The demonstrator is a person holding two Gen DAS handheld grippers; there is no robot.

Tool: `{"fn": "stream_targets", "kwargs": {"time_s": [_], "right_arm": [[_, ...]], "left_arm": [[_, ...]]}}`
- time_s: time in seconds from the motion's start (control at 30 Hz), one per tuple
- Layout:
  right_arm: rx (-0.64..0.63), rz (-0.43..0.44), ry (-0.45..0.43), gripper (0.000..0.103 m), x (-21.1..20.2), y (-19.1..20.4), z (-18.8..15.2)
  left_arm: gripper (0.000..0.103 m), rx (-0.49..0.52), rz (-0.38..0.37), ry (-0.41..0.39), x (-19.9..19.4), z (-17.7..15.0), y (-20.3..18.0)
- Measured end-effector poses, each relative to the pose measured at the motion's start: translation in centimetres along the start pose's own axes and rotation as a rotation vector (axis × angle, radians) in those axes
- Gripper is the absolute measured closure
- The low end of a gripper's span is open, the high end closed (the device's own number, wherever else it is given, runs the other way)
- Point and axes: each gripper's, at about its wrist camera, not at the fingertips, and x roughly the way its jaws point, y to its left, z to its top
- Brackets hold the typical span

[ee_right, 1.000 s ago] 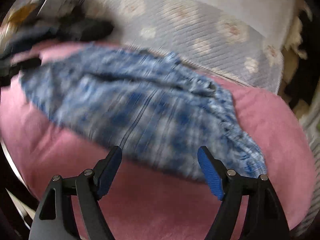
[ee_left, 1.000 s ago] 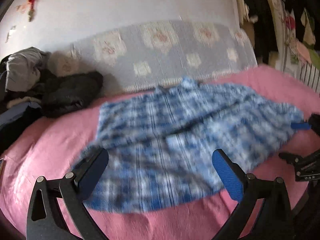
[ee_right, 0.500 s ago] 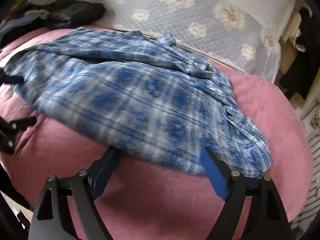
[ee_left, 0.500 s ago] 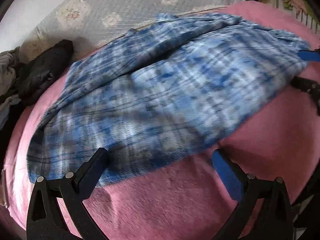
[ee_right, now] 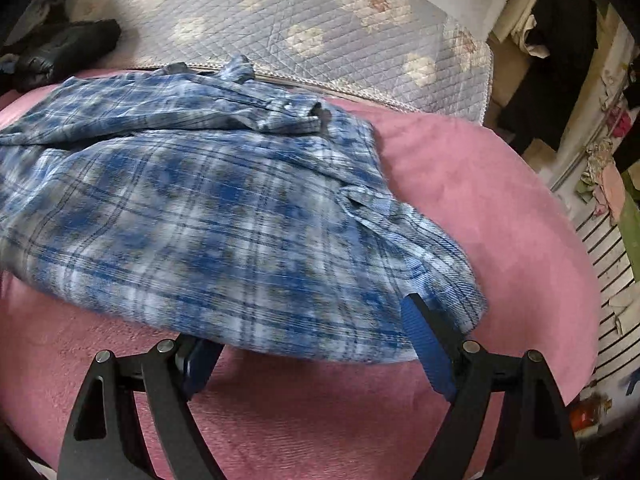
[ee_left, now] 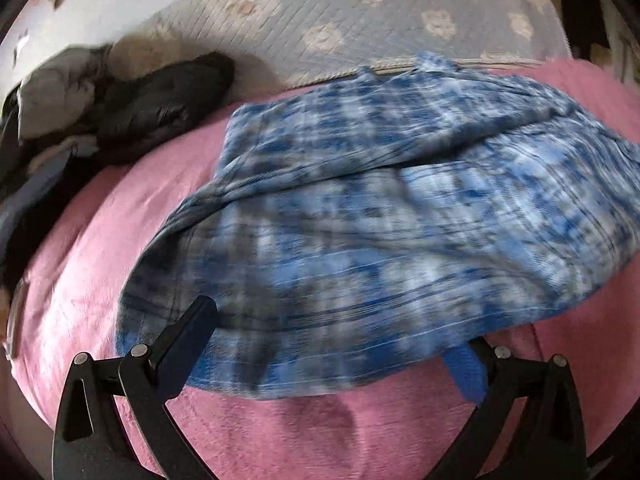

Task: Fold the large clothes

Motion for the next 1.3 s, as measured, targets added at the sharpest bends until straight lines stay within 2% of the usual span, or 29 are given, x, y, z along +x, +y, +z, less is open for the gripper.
{"fn": "stream_targets", "kwargs": {"time_s": [0.1,0.2,0.23,0.27,0.3,0.33,0.37,0.4,0.43,0.47,0.6,0.7,0.8,0.9,1.07,1.17,1.23,1.3], "right_arm": [[0.011,-0.005,0.005,0.018,0.2,-0.5,0.0],[0.021,-0.011,0.011,0.018,0.2,-0.8,0.0],[0.031,-0.025,0.009,0.02,0.3,-1.1,0.2],[0.051,-0.048,0.004,0.03,0.3,-1.6,0.3],[0.068,-0.05,0.002,0.038,0.4,-2.1,0.3],[0.09,-0.033,0.005,0.056,0.6,-2.7,0.4],[0.108,-0.008,0.014,0.073,0.9,-3.2,0.5],[0.122,0.023,0.021,0.078,1.2,-3.6,0.5],[0.13,0.041,0.02,0.091,1.3,-3.7,0.5],[0.142,0.063,0.003,0.097,1.4,-4.0,0.5],[0.177,0.108,-0.039,0.098,0.1,-4.9,0.4],[0.19,0.147,-0.082,0.098,-2.4,-5.9,0.4],[0.184,0.151,-0.131,0.098,-5.6,-6.1,0.2],[0.142,0.162,-0.157,0.098,-8.7,-6.1,-0.7],[0.089,0.202,-0.099,0.098,-10.0,-6.4,-0.5],[0.111,0.212,-0.105,0.098,-9.3,-7.2,1.4],[0.137,0.228,-0.109,0.098,-8.4,-7.7,3.2],[0.162,0.237,-0.107,0.098,-6.9,-8.0,5.3]], "left_arm": [[0.0,-0.037,0.015,0.019,0.5,-0.2,1.3],[0.0,-0.057,-0.02,-0.019,0.2,-0.4,2.0],[0.0,-0.053,-0.016,-0.024,0.1,-0.5,2.1],[0.006,-0.051,-0.02,-0.036,0.0,-0.5,2.1],[0.014,-0.05,-0.032,-0.055,-0.2,-0.5,2.2],[0.031,-0.046,-0.04,-0.064,-0.2,-0.4,2.1],[0.061,-0.042,-0.056,-0.068,-0.2,-0.2,2.0],[0.081,-0.044,-0.084,-0.069,-0.2,0.0,2.0],[0.087,-0.06,-0.089,-0.066,-0.1,0.3,2.2],[0.092,-0.078,-0.086,-0.067,-0.1,0.5,2.5],[0.096,-0.146,-0.123,-0.075,-1.2,0.9,3.8],[0.098,-0.12,-0.095,-0.166,-4.8,1.1,4.2],[0.098,-0.119,-0.113,-0.222,-7.9,1.0,5.3],[0.098,-0.113,-0.147,-0.196,-9.9,0.8,5.8],[0.097,-0.04,-0.16,-0.104,-10.3,1.7,5.4],[0.097,-0.071,-0.164,-0.085,-9.4,3.9,5.4],[0.097,-0.097,-0.175,-0.101,-8.8,5.7,5.4],[0.096,-0.094,-0.156,-0.103,-7.5,7.8,5.7]]}}
